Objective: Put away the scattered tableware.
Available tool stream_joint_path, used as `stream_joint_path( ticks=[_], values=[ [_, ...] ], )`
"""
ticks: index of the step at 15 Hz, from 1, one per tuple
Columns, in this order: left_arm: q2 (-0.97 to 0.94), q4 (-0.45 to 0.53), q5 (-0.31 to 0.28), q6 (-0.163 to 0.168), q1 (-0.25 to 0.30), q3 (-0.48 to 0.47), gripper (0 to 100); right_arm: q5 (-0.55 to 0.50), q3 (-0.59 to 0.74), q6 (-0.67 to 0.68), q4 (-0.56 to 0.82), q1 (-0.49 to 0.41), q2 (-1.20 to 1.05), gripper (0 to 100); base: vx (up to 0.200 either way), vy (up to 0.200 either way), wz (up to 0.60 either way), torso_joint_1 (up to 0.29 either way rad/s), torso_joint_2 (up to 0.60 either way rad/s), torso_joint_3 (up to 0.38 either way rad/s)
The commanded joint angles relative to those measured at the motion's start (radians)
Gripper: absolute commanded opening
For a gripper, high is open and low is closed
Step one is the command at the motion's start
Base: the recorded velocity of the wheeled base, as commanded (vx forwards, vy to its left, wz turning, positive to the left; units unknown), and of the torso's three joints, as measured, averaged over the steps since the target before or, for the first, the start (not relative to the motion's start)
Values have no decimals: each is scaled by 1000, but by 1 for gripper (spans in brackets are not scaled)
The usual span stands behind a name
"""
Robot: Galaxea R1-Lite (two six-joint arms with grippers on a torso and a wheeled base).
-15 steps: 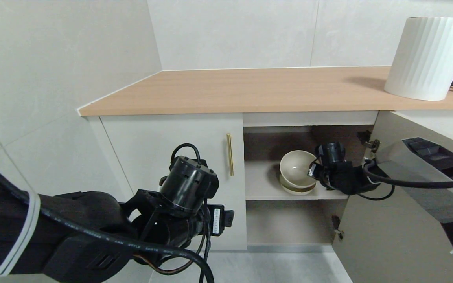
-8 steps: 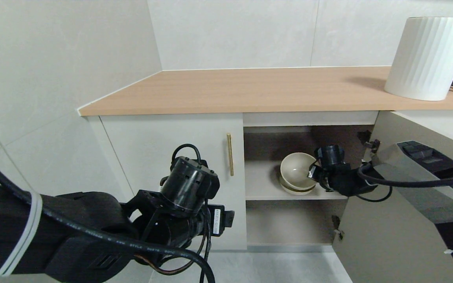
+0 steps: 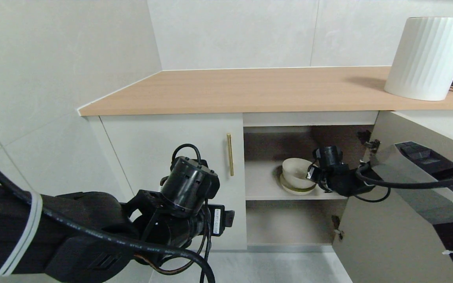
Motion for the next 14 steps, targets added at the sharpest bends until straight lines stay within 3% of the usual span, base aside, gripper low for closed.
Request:
stream_joint_path(
  ticks=[1, 6, 10, 12, 14],
  values=[
    [1, -1, 0, -1, 0, 1, 100, 0, -1, 0, 1, 2, 0, 100, 0, 0, 0, 0, 0, 0],
    [-22, -10, 2, -4, 31, -2, 100, 12, 85, 6, 58, 20, -118, 100, 0, 0, 0, 0, 0, 0],
    [-144, -53, 2, -16, 118, 1, 100, 156, 324, -9, 93, 60, -395, 100, 0, 0, 0, 0, 0, 0],
    [-257, -53, -4, -16, 192, 48, 100, 213, 530, -101, 172, 82, -615, 100, 0, 0, 0, 0, 0, 0],
    [-345, -48, -3, -16, 207, 110, 100, 234, 633, -138, 227, 120, -763, 100, 0, 0, 0, 0, 0, 0]
  ],
)
